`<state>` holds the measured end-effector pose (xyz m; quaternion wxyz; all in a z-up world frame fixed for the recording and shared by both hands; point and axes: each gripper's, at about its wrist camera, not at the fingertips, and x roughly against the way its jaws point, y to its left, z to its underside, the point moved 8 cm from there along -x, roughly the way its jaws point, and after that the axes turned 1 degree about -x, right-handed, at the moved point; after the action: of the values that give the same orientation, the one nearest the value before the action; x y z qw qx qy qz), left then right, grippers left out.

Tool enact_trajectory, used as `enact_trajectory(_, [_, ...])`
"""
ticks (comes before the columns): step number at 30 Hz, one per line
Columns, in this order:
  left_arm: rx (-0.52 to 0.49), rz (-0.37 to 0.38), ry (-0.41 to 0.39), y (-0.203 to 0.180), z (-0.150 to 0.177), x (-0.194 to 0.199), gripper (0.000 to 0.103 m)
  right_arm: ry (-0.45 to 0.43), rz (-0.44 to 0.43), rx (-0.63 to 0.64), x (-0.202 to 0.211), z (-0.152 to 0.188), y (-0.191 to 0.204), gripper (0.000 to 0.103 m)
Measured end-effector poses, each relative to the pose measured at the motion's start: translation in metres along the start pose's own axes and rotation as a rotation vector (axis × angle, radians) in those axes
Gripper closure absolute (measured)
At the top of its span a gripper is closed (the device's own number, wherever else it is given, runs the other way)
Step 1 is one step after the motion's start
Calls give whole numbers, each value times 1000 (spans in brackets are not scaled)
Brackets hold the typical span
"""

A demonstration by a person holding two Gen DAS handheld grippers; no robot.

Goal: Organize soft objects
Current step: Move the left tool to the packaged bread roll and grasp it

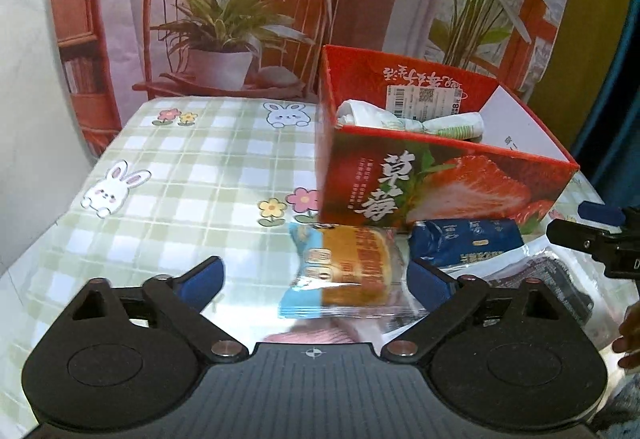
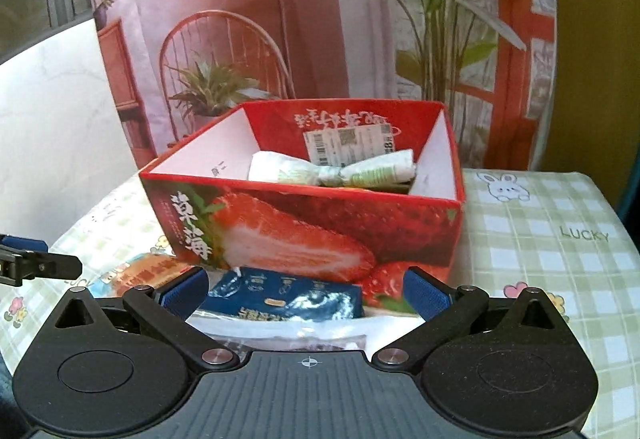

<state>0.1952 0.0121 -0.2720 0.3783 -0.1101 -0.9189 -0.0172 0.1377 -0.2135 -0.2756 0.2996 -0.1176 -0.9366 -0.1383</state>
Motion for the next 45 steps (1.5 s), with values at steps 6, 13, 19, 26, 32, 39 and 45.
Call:
enact_trajectory(6, [-6, 26, -11, 30, -20, 10, 17, 46, -14, 37, -12, -5, 22, 0])
enact_trajectory(13, [-144, -28, -72, 59, -71, 26, 22, 56, -13, 41, -22, -16, 42, 0])
enact_trajectory(19, [-178, -35, -94, 70, -90, 20, 22, 62, -67, 55, -36, -19, 63, 1])
enact_trajectory(26, [-99, 97, 7, 59, -54, -26, 35, 131, -136, 120, -61, -10, 94, 18])
enact_trajectory(32, [-6, 186, 73, 63, -29, -50, 39, 202, -208, 150, -81, -6, 117, 21])
enact_trajectory(39, [36, 280, 123, 52, -16, -69, 40, 316, -235, 211, -110, 11, 139, 21])
enact_trajectory(45, [96, 358, 188, 35, -4, -95, 40, 384, -250, 255, -124, 21, 148, 15])
